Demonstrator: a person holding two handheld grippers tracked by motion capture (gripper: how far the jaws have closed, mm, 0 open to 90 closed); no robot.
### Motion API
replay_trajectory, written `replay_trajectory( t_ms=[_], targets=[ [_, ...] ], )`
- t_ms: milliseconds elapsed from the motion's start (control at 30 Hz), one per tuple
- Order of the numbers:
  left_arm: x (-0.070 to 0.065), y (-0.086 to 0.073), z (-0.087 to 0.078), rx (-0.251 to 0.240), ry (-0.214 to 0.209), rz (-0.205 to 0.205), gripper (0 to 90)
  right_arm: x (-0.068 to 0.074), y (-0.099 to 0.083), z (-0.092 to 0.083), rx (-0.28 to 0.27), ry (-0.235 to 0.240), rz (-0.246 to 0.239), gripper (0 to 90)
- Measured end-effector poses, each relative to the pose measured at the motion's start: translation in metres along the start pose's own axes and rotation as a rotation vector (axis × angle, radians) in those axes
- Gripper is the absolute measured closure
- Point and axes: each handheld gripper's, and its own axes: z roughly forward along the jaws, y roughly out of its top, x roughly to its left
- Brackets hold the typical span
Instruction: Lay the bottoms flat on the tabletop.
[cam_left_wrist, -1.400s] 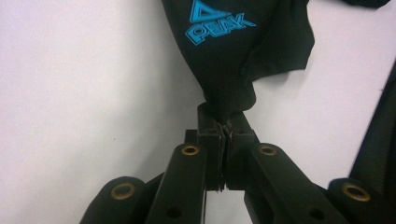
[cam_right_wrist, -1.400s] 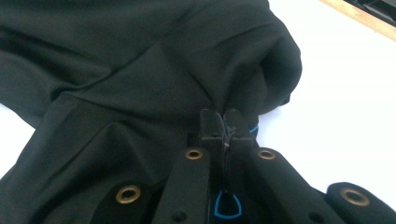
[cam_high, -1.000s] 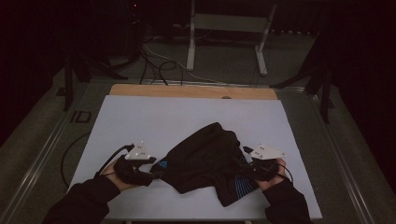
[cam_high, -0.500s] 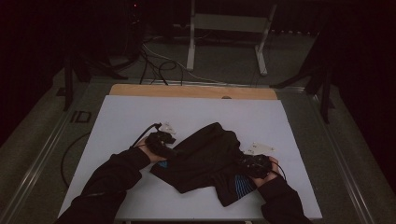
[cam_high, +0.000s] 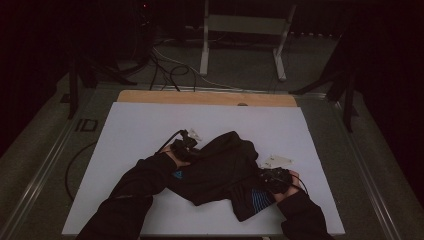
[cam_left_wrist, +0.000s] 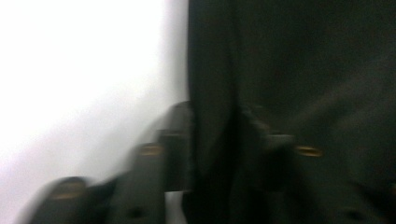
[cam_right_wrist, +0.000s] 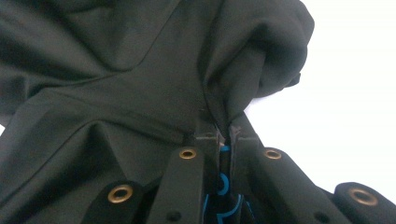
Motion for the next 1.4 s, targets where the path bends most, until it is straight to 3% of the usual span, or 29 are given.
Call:
replay_trajectory(
  t_ms=[33, 100, 233, 300, 467, 633, 667, 700, 733, 767, 800, 967, 1000, 1033, 1067, 1167, 1400],
  targets=[
    [0.000, 0.000, -0.002, -0.010, -0.004, -0.003, 86.9, 0.000, 0.001, 0.000, -0.002, 0.000, 0.001, 85.8],
    [-0.001, -0.001, -0.005, -0.011, 0.003, 0.011, 88.4, 0.000, 0.001, 0.000, -0.003, 0.001, 0.001, 85.7],
    [-0.001, -0.004, -0.021, -0.033, 0.033, 0.014, 89.0, 0.000, 0.003, 0.001, -0.010, -0.014, -0.002, 85.8],
    [-0.001, -0.008, -0.038, -0.055, 0.055, 0.016, 89.0, -0.001, 0.006, 0.002, -0.009, -0.026, -0.010, 85.8],
    [0.001, -0.013, -0.059, -0.084, 0.068, 0.000, 89.1, -0.003, 0.012, 0.002, -0.023, -0.044, -0.023, 85.8],
    [0.001, -0.011, -0.086, -0.132, 0.105, 0.002, 89.1, -0.008, 0.041, 0.003, -0.076, -0.096, -0.057, 85.7],
    [0.000, -0.008, -0.099, -0.161, 0.121, -0.005, 89.1, -0.009, 0.047, 0.001, -0.093, -0.110, -0.060, 85.7],
    [0.000, -0.008, -0.099, -0.161, 0.121, -0.005, 89.1, -0.009, 0.047, 0.001, -0.093, -0.110, -0.060, 85.7],
    [-0.004, -0.005, -0.113, -0.188, 0.154, 0.011, 89.1, -0.008, 0.057, -0.004, -0.137, -0.145, -0.079, 85.7],
    [-0.004, -0.005, -0.113, -0.188, 0.154, 0.011, 89.1, -0.006, 0.061, -0.008, -0.160, -0.160, -0.092, 85.6],
    [-0.011, -0.006, -0.126, -0.219, 0.182, 0.022, 89.0, -0.004, 0.064, -0.011, -0.181, -0.163, -0.100, 85.6],
    [-0.028, -0.022, -0.138, -0.232, 0.167, 0.035, 89.0, 0.008, 0.063, -0.023, -0.215, -0.146, -0.120, 85.7],
    [-0.036, -0.034, -0.135, -0.219, 0.153, 0.033, 89.0, 0.014, 0.055, -0.023, -0.190, -0.116, -0.125, 85.6],
    [-0.036, -0.034, -0.135, -0.219, 0.153, 0.033, 89.0, 0.014, 0.055, -0.023, -0.190, -0.116, -0.125, 85.6],
    [-0.043, -0.046, -0.130, -0.196, 0.126, 0.027, 89.0, 0.021, 0.043, -0.020, -0.149, -0.081, -0.135, 85.6],
    [-0.054, -0.062, -0.122, -0.154, 0.103, 0.033, 88.9, 0.030, 0.025, -0.013, -0.082, -0.036, -0.157, 85.6],
    [-0.074, -0.088, -0.109, -0.111, 0.037, 0.015, 88.8, 0.042, 0.001, -0.013, 0.015, 0.043, -0.180, 85.2]
  ],
)
